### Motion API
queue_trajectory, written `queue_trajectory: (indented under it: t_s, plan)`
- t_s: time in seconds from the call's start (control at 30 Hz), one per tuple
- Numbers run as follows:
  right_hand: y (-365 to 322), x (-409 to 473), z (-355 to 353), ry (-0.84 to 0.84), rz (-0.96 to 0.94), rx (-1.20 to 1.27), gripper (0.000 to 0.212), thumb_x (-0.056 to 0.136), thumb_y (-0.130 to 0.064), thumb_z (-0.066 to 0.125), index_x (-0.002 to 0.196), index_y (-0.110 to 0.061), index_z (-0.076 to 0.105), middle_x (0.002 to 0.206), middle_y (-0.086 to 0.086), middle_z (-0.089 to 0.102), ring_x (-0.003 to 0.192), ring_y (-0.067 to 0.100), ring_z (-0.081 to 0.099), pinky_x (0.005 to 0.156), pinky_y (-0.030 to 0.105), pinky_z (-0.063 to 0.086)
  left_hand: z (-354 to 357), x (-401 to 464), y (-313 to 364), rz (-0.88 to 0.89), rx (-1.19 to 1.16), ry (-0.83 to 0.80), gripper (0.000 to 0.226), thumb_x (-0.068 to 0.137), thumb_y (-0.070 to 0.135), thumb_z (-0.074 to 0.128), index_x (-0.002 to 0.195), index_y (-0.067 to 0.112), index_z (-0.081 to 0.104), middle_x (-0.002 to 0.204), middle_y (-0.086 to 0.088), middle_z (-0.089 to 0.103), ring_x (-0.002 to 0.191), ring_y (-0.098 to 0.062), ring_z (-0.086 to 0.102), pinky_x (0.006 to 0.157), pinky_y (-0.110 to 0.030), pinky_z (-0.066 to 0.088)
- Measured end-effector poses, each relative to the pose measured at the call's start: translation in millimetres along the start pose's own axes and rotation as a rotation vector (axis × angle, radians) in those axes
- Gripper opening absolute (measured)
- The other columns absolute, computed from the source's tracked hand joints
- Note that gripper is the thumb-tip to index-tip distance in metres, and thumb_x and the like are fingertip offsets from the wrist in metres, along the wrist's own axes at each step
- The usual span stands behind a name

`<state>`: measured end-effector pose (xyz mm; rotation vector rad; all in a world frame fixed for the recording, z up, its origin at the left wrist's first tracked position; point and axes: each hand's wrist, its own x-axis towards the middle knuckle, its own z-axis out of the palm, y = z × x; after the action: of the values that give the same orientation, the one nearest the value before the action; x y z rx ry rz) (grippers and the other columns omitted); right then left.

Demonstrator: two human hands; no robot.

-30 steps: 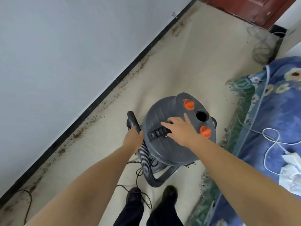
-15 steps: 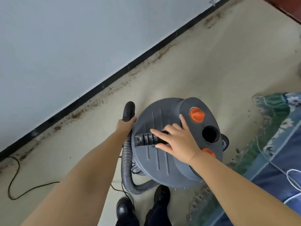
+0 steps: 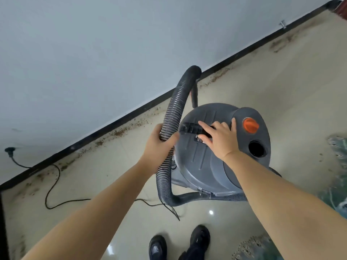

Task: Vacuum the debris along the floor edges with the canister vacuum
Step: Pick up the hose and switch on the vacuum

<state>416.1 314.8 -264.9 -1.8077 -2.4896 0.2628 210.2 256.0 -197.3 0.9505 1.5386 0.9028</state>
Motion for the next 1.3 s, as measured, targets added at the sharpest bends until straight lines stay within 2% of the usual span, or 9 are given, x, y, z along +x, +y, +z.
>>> queue_trajectory:
  t_s: [0.17, 0.3, 0.4, 0.57, 0.7, 0.83, 0.97, 1.1, 1.3]
  plan:
    - [-11.9, 29.4, -22.6, -0.226, 0.248, 0.385, 0.040, 0.102, -0.035, 0.043, 0.140, -0.030, 0.049, 0.124, 0.004, 0.061, 0.128, 0.029, 0.044, 0.116, 0.056, -0.003, -0.3, -58.5, 2.4, 0.193, 0.040, 0.066, 0.026, 0.085, 0.022, 0.070, 0.101, 0.034, 0.053, 0.078, 0.008, 0.061, 0.066, -0.009, 0.056, 0.060, -0.023, 0.051]
    - [-41.8, 25.5, -77.9, -0.203, 0.775, 1.794, 0.044, 0.103, -0.039, 0.037, 0.127, -0.007, 0.056, 0.119, 0.010, 0.066, 0.123, 0.025, 0.056, 0.101, 0.036, 0.042, -7.8, -98.6, -5.6, 0.236, 0.067, 0.025, 0.034, 0.086, 0.013, 0.069, 0.104, 0.036, 0.052, 0.078, 0.008, 0.059, 0.062, -0.003, 0.052, 0.056, -0.021, 0.048]
    - [-74.8, 16.7, -123.1, -0.383, 0.821, 2.141, 0.064, 0.097, -0.055, 0.041, 0.123, 0.002, 0.050, 0.101, 0.024, 0.070, 0.086, 0.032, 0.072, 0.072, 0.041, 0.059, -9.5, -136.7, -14.7, 0.297, 0.147, -0.036, 0.037, 0.082, 0.025, 0.067, 0.109, 0.040, 0.047, 0.076, 0.016, 0.059, 0.057, 0.000, 0.050, 0.053, -0.013, 0.041]
    - [-120.0, -17.3, -180.0, -0.399, 0.718, 1.919, 0.031, 0.092, -0.034, 0.063, 0.098, -0.004, 0.053, 0.062, 0.008, 0.060, 0.050, 0.021, 0.058, 0.053, 0.031, 0.054, -29.0, -176.5, -12.5, 0.167, 0.339, -0.326, 0.041, 0.080, 0.055, 0.059, 0.114, 0.043, 0.041, 0.099, 0.018, 0.064, 0.089, 0.002, 0.061, 0.083, -0.022, 0.051]
    - [-135.6, -81.1, -197.8, -0.418, 0.360, 1.649, 0.019, 0.095, -0.022, 0.060, 0.106, -0.011, 0.049, 0.066, 0.005, 0.062, 0.054, 0.020, 0.059, 0.053, 0.032, 0.052, -64.4, -164.5, 29.7, -0.099, -0.149, -0.192, 0.038, 0.089, 0.056, 0.049, 0.115, 0.030, 0.058, 0.117, 0.002, 0.068, 0.115, -0.013, 0.061, 0.103, -0.035, 0.045]
    - [-152.9, -136.8, -209.5, -0.567, 0.170, 1.490, 0.035, 0.094, -0.009, 0.058, 0.124, -0.018, 0.042, 0.081, 0.005, 0.061, 0.075, 0.018, 0.062, 0.074, 0.033, 0.053, -102.0, -116.2, 93.9, -0.281, -0.608, -0.160, 0.070, 0.097, 0.060, 0.029, 0.136, 0.003, 0.042, 0.120, -0.015, 0.062, 0.112, -0.024, 0.060, 0.101, -0.037, 0.042]
    - [-168.5, -183.6, -220.3, -0.680, 0.112, 1.214, 0.051, 0.089, -0.015, 0.067, 0.128, -0.031, 0.038, 0.102, 0.002, 0.065, 0.091, 0.008, 0.067, 0.079, 0.021, 0.053, -117.2, -103.7, 135.4, -0.417, -0.983, -0.189, 0.077, 0.091, 0.066, 0.042, 0.121, -0.005, 0.047, 0.111, -0.018, 0.062, 0.095, -0.033, 0.066, 0.076, -0.046, 0.055]
    - [-176.9, -223.2, -219.2, -0.815, 0.006, 0.905, 0.060, 0.088, -0.028, 0.069, 0.135, -0.030, 0.033, 0.125, -0.001, 0.055, 0.112, 0.009, 0.058, 0.089, 0.022, 0.050, -136.2, -115.7, 137.0, -0.378, -0.924, -0.037, 0.037, 0.085, 0.045, 0.065, 0.105, 0.014, 0.059, 0.075, -0.007, 0.062, 0.062, -0.019, 0.062, 0.066, -0.031, 0.054]
    - [-178.7, -263.7, -197.9, -1.065, 0.010, 0.689, 0.040, 0.084, -0.018, 0.071, 0.112, -0.031, 0.047, 0.100, -0.014, 0.057, 0.096, 0.005, 0.056, 0.097, 0.030, 0.048, -156.0, -138.0, 150.2, -0.402, -0.795, 0.009, 0.023, 0.088, 0.018, 0.064, 0.073, 0.011, 0.049, 0.049, -0.004, 0.052, 0.039, -0.016, 0.051, 0.047, -0.022, 0.049]
